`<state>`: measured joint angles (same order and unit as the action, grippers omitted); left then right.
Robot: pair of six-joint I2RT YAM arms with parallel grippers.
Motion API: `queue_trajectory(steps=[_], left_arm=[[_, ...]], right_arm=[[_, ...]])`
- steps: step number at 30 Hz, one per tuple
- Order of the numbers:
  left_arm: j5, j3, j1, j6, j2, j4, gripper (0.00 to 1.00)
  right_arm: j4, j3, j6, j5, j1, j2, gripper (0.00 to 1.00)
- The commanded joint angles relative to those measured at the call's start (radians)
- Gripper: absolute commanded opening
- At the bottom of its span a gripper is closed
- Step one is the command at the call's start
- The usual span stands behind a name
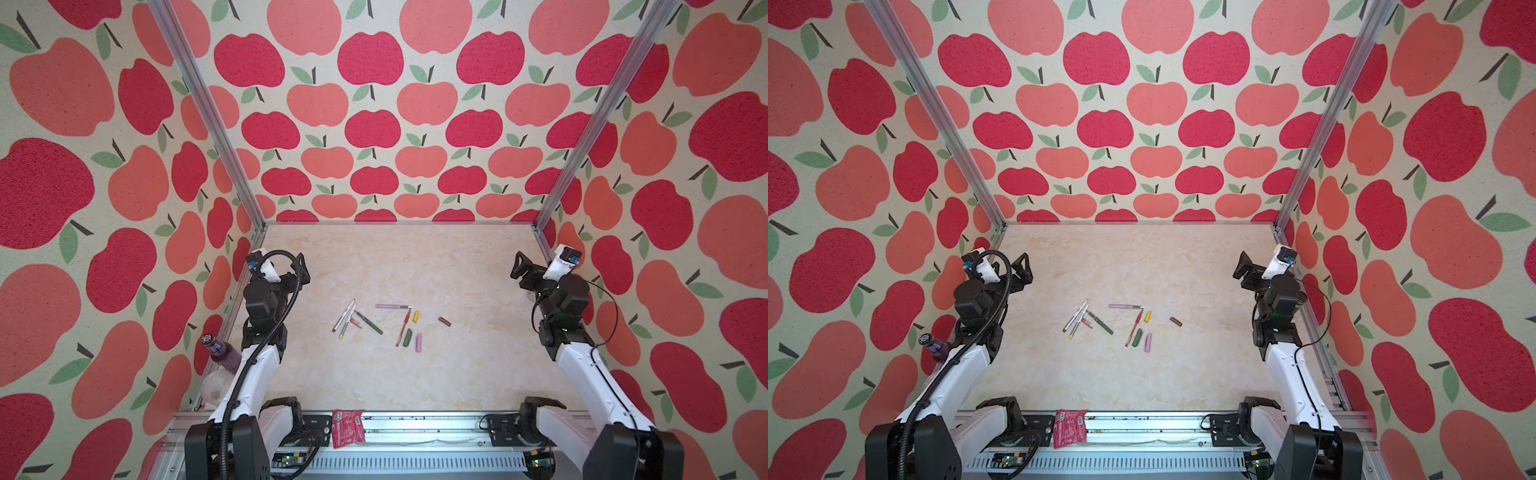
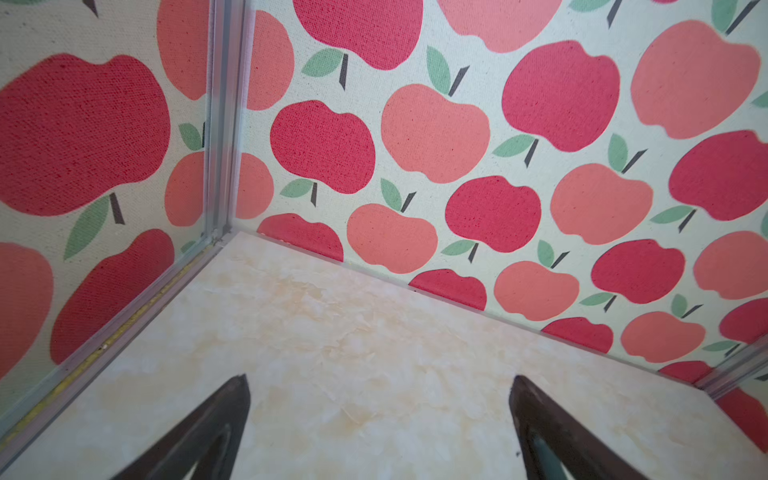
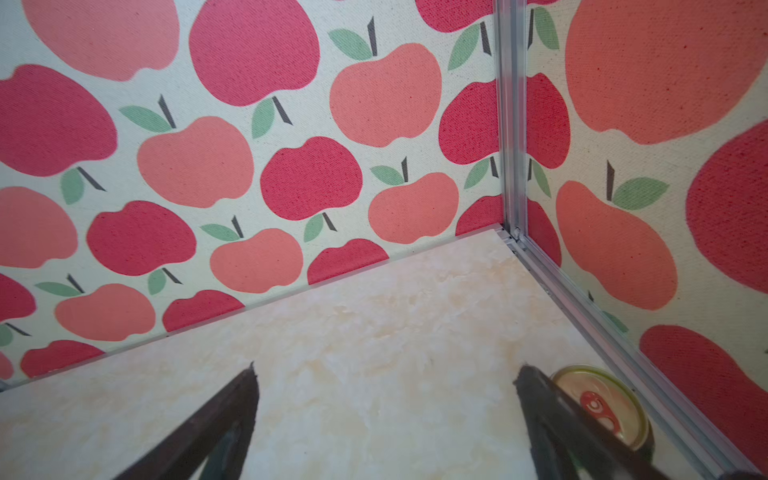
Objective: Insert the pens into the pen caps
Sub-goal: 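Reach the left gripper down to the pink fountain pen while the right arm rises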
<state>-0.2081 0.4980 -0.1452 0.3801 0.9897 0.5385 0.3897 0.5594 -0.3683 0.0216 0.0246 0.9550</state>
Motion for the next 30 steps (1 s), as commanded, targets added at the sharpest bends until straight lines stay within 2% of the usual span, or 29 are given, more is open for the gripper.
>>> queue_trajectory(steps=[1,4,7,11,14,18,21,26,30], left_arm=[[-0.179,-0.028,-0.018,0.185,-0.034,-0.023,0.99],[-0.234,0.032,-0.017,0.173,-0.056,-0.178,0.99],[-0.243,0.115,0.005,0.122,-0.080,-0.365,0.99],[-0.230,0.217,0.116,-0.099,-0.096,-0.550,0.99],[-0.248,0.309,0.240,-0.277,-0.052,-0.678,0.99],[-0.205,0.437,0.441,-0.495,0.072,-0.855,1.00],[-0.154,0.513,0.541,-0.585,0.201,-0.960,0.98],[-0.122,0.585,0.637,-0.683,0.359,-1.045,0.96],[-0.132,0.709,0.673,-0.741,0.538,-1.198,0.88]], right_arm=[[-0.194,0.057,-0.100,0.219,-0.005,-0.008,0.99],[-0.395,0.182,-0.040,0.271,-0.048,0.033,0.99],[-0.564,0.283,0.004,0.234,-0.136,0.090,0.98],[-0.718,0.376,0.003,0.249,-0.220,0.155,0.96],[-0.817,0.429,-0.003,0.262,-0.268,0.188,0.95],[-0.935,0.476,-0.004,0.280,-0.300,0.211,0.92],[-0.975,0.464,-0.002,0.273,-0.326,0.198,0.92],[-1.022,0.414,0.012,0.261,-0.348,0.168,0.92],[-1.028,0.369,0.018,0.280,-0.351,0.175,0.90]])
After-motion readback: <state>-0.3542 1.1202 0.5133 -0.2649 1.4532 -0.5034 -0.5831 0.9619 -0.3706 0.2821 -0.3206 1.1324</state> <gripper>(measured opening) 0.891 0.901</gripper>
